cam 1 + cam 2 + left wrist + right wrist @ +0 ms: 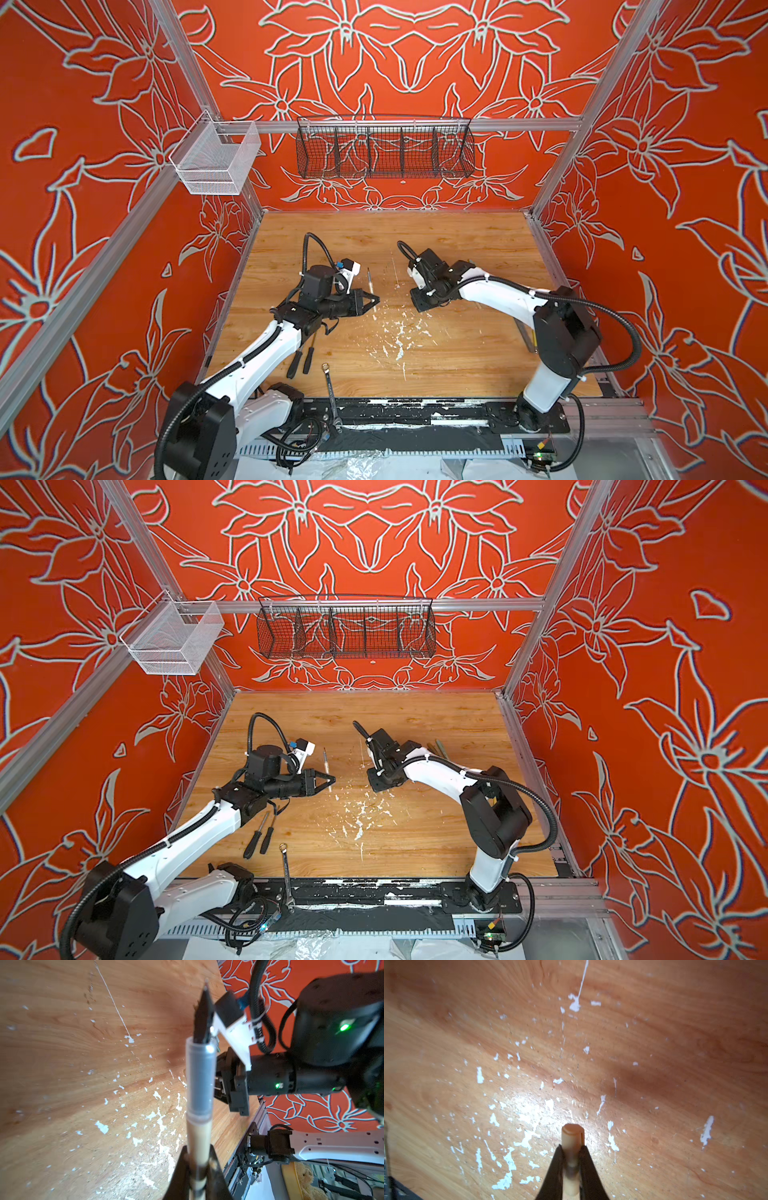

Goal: Insert the pens into the pen caps
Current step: 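Carry the beige cap over the nib held by the left gripper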

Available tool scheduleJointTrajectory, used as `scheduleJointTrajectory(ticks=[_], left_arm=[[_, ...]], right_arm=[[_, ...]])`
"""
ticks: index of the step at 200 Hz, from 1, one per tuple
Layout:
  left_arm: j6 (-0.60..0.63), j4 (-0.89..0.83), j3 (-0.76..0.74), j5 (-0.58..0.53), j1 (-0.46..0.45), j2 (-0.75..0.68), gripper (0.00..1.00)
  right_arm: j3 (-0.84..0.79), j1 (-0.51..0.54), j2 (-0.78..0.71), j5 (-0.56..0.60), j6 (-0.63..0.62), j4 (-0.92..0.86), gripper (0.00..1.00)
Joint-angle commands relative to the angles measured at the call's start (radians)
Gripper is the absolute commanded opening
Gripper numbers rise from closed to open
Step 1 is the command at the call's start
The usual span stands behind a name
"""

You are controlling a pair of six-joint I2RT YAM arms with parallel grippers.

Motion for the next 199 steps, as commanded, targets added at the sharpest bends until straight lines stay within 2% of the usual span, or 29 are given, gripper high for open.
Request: scheduleJointTrajectory(ticks=[1, 42, 66, 92, 138, 199], left_arm=[[-0.028, 0.156, -0.046, 0.052, -0.047, 0.054, 0.00], [0.039, 0.203, -0.012, 0.130, -0.169, 0.223, 0.00], [0.049, 0.227, 0.015, 0.205, -0.191, 0.311, 0.00], [0.097, 0.175, 0.059, 0.259, -0.200, 0.381, 0.00], [0.140, 0.116, 0.090, 0.248, -0.203, 0.414, 0.00], [0.178, 0.037, 0.117, 0.205, -0.203, 0.450, 0.00]], right_arm=[[-0.033, -0.026, -0.047, -0.080, 0.042, 0.077, 0.13], [-0.083, -0.056, -0.118, -0.133, 0.126, 0.205, 0.13], [-0.091, -0.062, -0.135, -0.133, 0.162, 0.232, 0.13], [-0.111, -0.068, -0.151, -0.107, 0.207, 0.257, 0.13], [-0.147, -0.072, -0.170, -0.106, 0.274, 0.313, 0.14], [-0.161, -0.074, -0.195, -0.117, 0.295, 0.352, 0.14]])
